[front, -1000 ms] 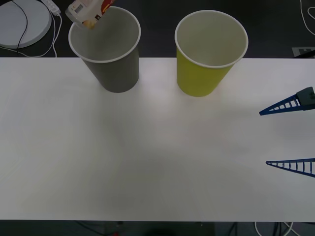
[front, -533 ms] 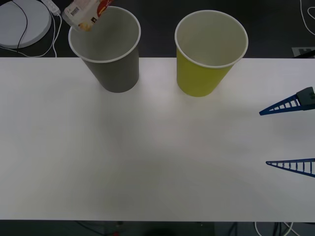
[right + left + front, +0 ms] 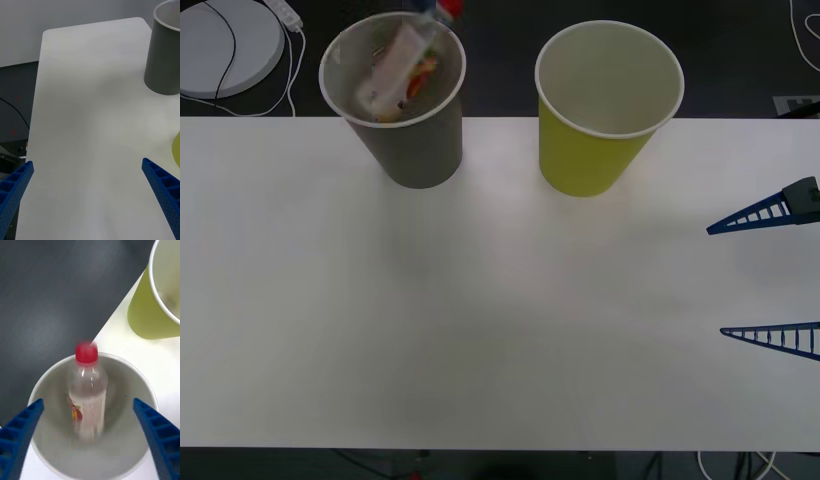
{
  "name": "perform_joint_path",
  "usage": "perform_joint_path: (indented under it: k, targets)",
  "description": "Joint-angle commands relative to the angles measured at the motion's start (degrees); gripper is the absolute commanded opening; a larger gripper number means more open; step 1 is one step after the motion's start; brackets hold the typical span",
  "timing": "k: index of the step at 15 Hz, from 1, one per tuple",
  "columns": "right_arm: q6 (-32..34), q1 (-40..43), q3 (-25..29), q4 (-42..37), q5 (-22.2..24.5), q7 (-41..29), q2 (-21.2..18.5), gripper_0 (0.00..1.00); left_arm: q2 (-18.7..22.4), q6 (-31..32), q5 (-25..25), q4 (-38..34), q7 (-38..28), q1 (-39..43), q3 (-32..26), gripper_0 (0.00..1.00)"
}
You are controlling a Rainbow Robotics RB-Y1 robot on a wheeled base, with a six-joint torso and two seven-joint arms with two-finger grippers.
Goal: Put the can into the green bin and the plastic bottle into the gray bin
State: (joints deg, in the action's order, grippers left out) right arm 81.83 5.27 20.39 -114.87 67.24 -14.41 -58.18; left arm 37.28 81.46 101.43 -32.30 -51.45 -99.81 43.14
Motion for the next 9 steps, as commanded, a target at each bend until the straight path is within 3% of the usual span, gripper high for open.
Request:
perform_joint_path:
  k: [1, 9]
  targets:
    - [0.0, 0.0, 0.0, 0.0, 0.0, 0.0, 0.0, 1.00, 0.2, 0.0, 0.0, 0.0, -0.2, 0.1, -0.1, 1.00]
    - [0.0, 0.0, 0.0, 0.0, 0.0, 0.0, 0.0, 1.00, 0.7, 0.0, -0.1, 0.0, -0.6, 0.0, 0.0, 1.00]
